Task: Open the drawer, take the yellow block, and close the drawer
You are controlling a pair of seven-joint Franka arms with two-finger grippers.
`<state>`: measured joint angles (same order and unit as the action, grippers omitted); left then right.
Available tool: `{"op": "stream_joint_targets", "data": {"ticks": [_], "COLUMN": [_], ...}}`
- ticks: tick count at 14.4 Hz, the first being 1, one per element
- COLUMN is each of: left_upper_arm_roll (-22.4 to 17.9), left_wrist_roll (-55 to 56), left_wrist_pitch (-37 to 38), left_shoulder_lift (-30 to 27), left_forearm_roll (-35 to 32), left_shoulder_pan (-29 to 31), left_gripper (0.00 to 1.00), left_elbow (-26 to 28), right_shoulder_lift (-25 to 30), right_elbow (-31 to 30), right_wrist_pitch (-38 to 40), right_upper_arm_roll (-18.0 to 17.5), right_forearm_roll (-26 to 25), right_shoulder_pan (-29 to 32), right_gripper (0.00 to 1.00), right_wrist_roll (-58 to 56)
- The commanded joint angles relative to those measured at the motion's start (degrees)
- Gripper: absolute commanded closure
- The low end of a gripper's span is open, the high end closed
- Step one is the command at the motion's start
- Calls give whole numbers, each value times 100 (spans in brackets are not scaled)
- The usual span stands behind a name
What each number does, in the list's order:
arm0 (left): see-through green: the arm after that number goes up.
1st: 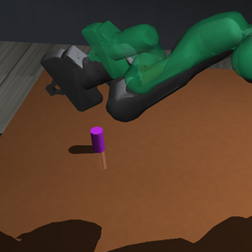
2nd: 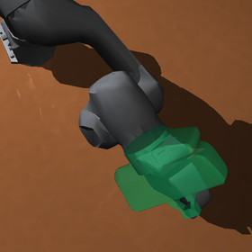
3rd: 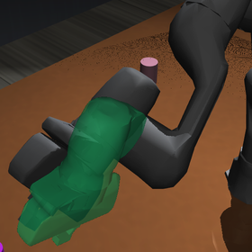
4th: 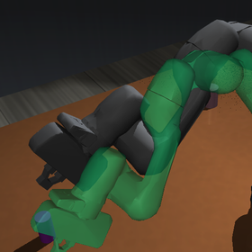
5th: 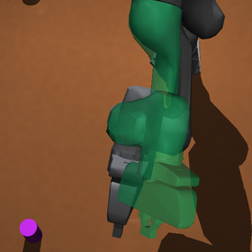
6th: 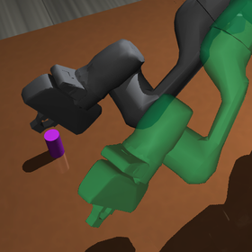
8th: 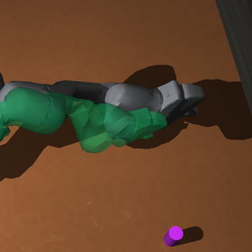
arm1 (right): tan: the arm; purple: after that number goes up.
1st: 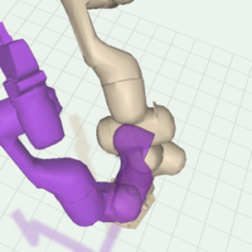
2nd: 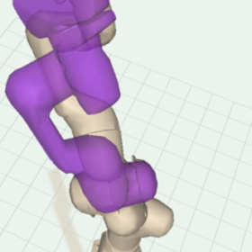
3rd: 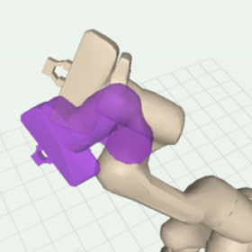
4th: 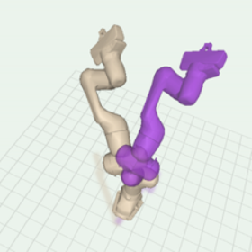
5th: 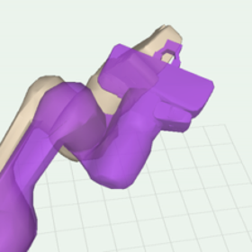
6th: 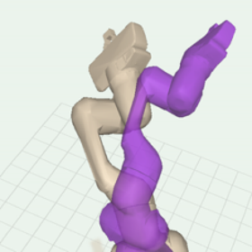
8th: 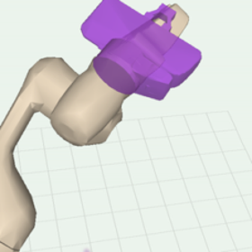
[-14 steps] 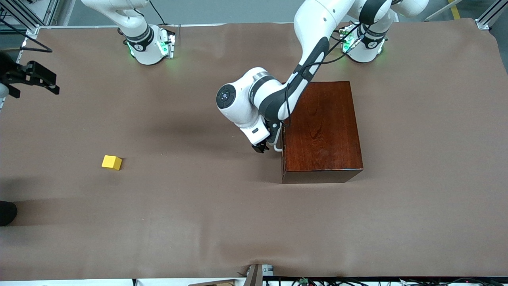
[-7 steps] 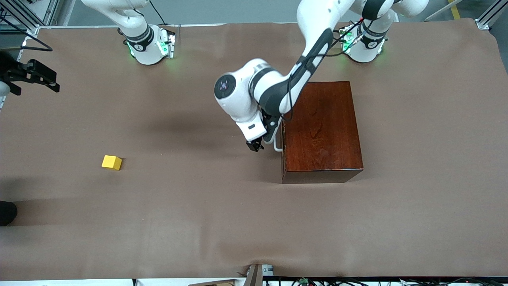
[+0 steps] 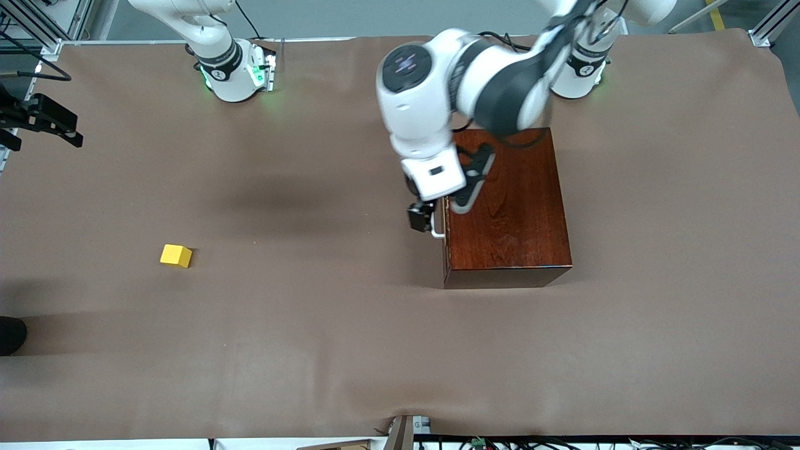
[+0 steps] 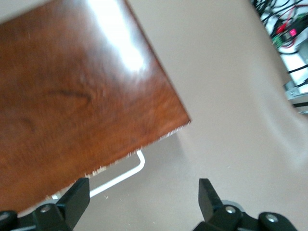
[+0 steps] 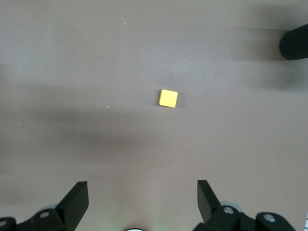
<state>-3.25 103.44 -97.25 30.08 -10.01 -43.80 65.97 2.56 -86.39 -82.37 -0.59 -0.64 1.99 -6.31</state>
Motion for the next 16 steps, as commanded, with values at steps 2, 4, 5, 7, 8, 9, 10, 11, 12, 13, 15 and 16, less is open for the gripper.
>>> {"op": "stream_joint_targets", "data": {"ticks": [2, 4, 5, 7, 8, 9, 10, 11, 12, 13, 15, 16], "left_upper_arm_roll": [17, 17, 17, 26, 35, 35, 44, 52, 44, 52, 52, 52], "left_wrist_roll": [-1682, -2247, -2571, -3440, -3810, -4179, -4566, -4892, -5182, -5437, -6034, -6394], "left_wrist_pitch": [854, 1066, 1172, 1322, 1453, 1559, 1621, 1639, 1691, 1752, 1762, 1762], "left_shoulder_lift": [-554, -827, -967, -1214, -1310, -1407, -1486, -1513, -1531, -1575, -1750, -1829], "left_forearm_roll": [96, 87, 87, 96, 96, 104, 105, 113, 113, 122, 122, 122], "left_shoulder_pan": [423, 687, 845, 1205, 1372, 1530, 1715, 1873, 2005, 2172, 2471, 2681], "left_gripper": [0, 0, 0, 0, 0, 0, 0, 0, 0, 0, 0, 0], "left_elbow": [180, 188, 188, 188, 188, 197, 223, 232, 241, 267, 495, 627], "right_shoulder_lift": [25, 25, 25, 25, 25, 25, 25, 42, 43, 43, 43, 43], "right_elbow": [52, 52, 52, 52, 52, 52, 52, 52, 61, 61, 61, 61], "right_wrist_pitch": [37, 81, 81, 90, 90, 90, 98, 203, 317, 362, 362, 362], "right_upper_arm_roll": [-38, -46, -46, -46, -46, -46, -46, -55, -64, -64, -64, -55], "right_forearm_roll": [345, 336, 336, 328, 328, 328, 293, 275, 275, 284, 275, 275], "right_shoulder_pan": [170, 153, 153, 153, 161, 153, 126, 118, 117, 126, 126, 135], "right_gripper": [0, 0, 0, 0, 0, 0, 0, 0, 0, 0, 0, 0], "right_wrist_roll": [-20, -28, -28, -64, -37, -28, -28, -20, -20, -20, -20, -20]}}
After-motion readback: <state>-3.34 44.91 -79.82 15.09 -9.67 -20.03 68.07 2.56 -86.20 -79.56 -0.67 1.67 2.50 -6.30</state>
